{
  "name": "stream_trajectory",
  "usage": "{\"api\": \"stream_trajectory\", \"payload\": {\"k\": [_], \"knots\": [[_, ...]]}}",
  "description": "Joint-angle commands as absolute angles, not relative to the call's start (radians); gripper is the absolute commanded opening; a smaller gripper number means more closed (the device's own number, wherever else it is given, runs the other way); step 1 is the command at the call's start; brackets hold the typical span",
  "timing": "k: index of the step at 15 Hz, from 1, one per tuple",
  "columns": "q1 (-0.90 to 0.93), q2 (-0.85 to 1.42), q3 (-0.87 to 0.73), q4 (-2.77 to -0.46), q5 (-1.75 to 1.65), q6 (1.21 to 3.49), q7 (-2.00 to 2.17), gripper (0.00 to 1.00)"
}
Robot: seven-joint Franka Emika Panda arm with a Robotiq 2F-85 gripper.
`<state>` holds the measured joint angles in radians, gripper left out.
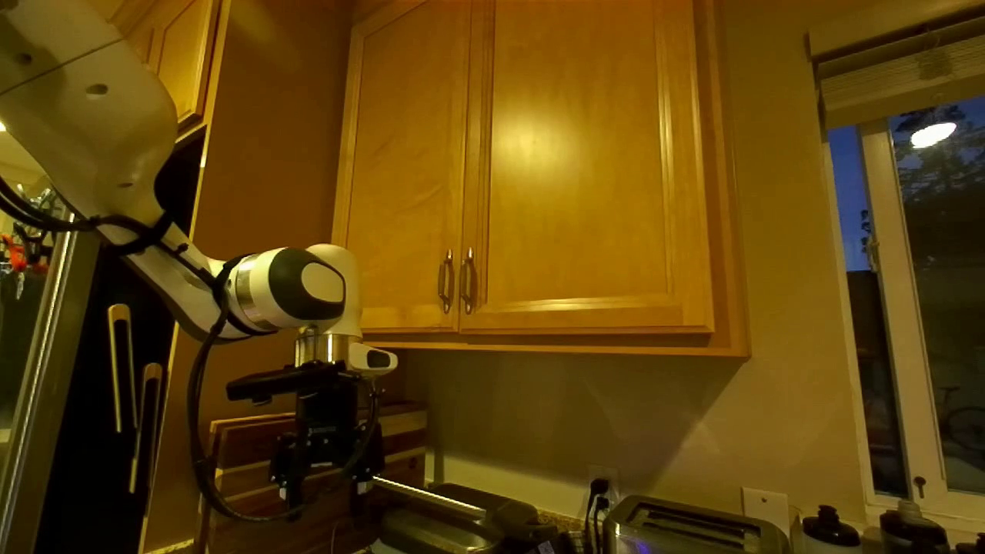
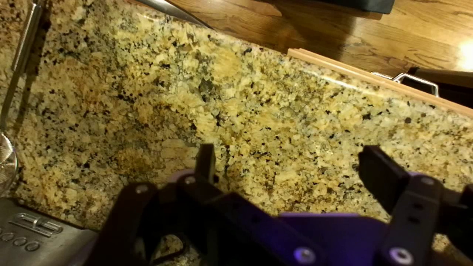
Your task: Open the right cabinet door and put the brown object then close the cabinet door
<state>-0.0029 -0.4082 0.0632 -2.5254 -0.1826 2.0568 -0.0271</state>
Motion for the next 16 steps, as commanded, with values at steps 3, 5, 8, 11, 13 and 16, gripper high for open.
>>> {"api": "stream_trajectory", "payload": {"k": [3, 5, 8, 11, 13, 16], "knots": [[0.029, -0.394, 0.061, -2.475, -0.177, 2.06, -0.055, 1.0], [0.056, -0.4, 0.058, -2.443, -0.155, 2.07, -0.1, 1.0], [0.095, -0.412, 0.057, -2.396, -0.126, 2.095, -0.177, 1.0], [0.124, -0.422, 0.065, -2.363, -0.133, 2.141, -0.239, 1.0], [0.119, -0.429, 0.077, -2.351, -0.167, 2.172, -0.22, 1.0], [0.098, -0.453, 0.071, -2.337, -0.19, 2.209, -0.194, 1.0]]}}
